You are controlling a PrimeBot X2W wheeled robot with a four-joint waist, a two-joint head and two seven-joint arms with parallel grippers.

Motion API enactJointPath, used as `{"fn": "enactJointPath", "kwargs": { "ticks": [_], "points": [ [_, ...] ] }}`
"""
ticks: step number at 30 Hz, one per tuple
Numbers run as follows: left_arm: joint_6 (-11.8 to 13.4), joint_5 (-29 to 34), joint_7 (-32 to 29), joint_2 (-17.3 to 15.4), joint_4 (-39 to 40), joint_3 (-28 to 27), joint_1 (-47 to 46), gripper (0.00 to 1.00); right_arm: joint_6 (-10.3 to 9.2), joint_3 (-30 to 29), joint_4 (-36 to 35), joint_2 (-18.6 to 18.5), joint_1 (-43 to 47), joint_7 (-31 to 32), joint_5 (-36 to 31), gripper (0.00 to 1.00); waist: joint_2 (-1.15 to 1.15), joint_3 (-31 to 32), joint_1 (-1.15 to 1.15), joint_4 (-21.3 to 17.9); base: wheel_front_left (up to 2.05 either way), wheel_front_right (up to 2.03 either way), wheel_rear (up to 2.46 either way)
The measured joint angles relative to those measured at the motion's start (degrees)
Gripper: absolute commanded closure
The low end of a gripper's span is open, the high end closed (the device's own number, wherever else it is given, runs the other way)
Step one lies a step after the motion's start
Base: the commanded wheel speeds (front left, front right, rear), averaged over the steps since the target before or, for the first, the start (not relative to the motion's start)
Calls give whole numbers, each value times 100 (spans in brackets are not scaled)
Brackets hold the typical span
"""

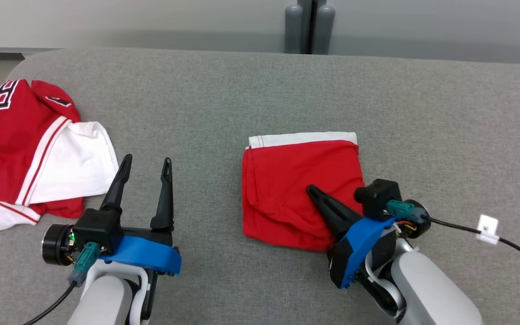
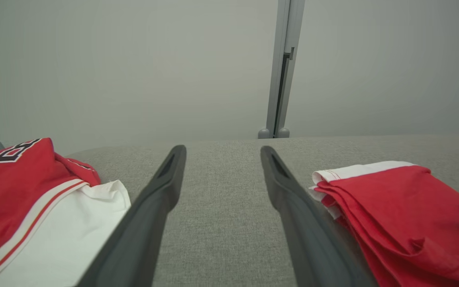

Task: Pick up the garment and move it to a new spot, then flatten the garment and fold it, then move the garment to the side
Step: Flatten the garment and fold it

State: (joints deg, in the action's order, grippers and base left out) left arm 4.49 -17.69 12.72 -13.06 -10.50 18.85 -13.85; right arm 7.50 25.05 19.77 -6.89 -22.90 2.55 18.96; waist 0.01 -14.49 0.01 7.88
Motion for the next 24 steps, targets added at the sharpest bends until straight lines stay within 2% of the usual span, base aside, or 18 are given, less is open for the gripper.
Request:
{"fn": "enactJointPath", "kwargs": {
  "ticks": [4,8,18,24],
  "points": [
    [-13,-21,35,51,-55,35,-30,0,-1,560,513,-103,-270,256,408,100,0,-56,0,133,0,0,0],
    [-14,-41,63,60,-98,36,-45,0,-1,1011,703,-140,-467,325,820,100,0,-94,0,207,0,0,0],
    [1,-59,136,109,-191,54,-54,0,-1,2147,701,-335,-638,186,1303,100,0,-57,-1,198,0,0,0],
    [8,-102,153,115,-255,57,-49,0,-1,2426,621,-400,-527,-62,1457,100,0,72,-1,161,0,0,0]
  ]
}}
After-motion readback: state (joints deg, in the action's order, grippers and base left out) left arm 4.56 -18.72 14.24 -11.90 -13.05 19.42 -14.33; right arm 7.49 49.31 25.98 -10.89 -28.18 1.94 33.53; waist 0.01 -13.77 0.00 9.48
